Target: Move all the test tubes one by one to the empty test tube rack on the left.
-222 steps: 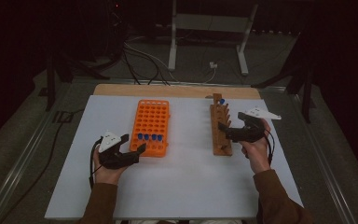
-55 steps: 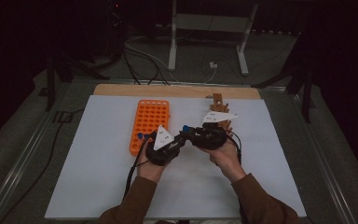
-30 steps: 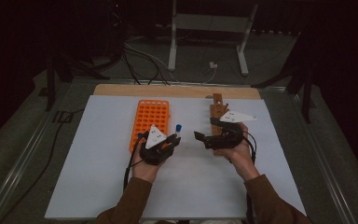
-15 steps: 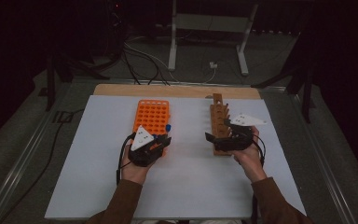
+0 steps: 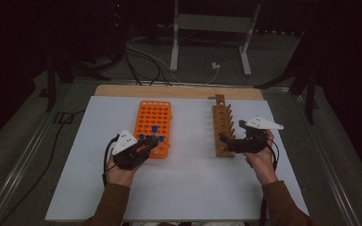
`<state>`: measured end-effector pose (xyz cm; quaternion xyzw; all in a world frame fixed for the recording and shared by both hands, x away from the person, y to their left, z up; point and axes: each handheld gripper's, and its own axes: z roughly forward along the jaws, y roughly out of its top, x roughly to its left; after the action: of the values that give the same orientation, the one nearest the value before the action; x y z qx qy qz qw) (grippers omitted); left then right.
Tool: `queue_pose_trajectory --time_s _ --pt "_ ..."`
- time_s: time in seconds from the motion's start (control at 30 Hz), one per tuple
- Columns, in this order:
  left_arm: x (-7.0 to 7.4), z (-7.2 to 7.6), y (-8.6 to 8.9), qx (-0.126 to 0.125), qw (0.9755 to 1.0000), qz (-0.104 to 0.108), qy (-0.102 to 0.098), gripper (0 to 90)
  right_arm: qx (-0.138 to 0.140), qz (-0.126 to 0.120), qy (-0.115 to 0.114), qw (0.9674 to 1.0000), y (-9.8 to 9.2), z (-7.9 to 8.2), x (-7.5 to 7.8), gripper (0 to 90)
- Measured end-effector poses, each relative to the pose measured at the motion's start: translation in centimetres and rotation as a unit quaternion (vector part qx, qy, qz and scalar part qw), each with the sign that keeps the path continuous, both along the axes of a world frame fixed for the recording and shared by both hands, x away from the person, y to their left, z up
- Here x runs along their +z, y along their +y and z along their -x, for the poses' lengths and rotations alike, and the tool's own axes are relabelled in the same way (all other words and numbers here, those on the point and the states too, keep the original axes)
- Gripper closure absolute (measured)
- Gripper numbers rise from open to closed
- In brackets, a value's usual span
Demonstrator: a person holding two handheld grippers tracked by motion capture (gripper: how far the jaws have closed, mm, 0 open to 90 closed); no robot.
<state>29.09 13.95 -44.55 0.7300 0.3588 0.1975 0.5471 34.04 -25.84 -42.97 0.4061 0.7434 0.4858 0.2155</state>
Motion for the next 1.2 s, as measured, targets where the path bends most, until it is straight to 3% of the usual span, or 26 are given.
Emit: queue_pose_trajectory --time_s 0.17,0.43,0.7,0.93,1.2 --pt "0.1 0.1 1.2 0.008 1.0000 0.005 -0.003 78.2 -0.010 -0.016 -0.003 0.9998 -0.7 0.3 0.0 1.5" --pt "0.4 0.3 2.9 0.016 0.9997 0.015 -0.007 78.2 -0.014 -0.020 -0.014 0.9996 -1.2 0.7 0.3 0.0" --pt "0.4 0.3 4.6 0.043 0.9988 0.022 -0.009 78.2 -0.027 -0.027 -0.009 0.9992 -2.4 1.1 0.1 0.0" --pt "-0.6 -0.5 5.4 0.084 0.9962 0.023 -0.003 78.2 -0.029 -0.023 -0.002 0.9993 -3.0 1.5 -0.4 0.0" --pt "-2.0 -1.5 5.2 0.096 0.9953 0.017 0.005 78.1 -0.030 -0.026 0.000 0.9992 -3.0 1.6 -0.6 0.0"
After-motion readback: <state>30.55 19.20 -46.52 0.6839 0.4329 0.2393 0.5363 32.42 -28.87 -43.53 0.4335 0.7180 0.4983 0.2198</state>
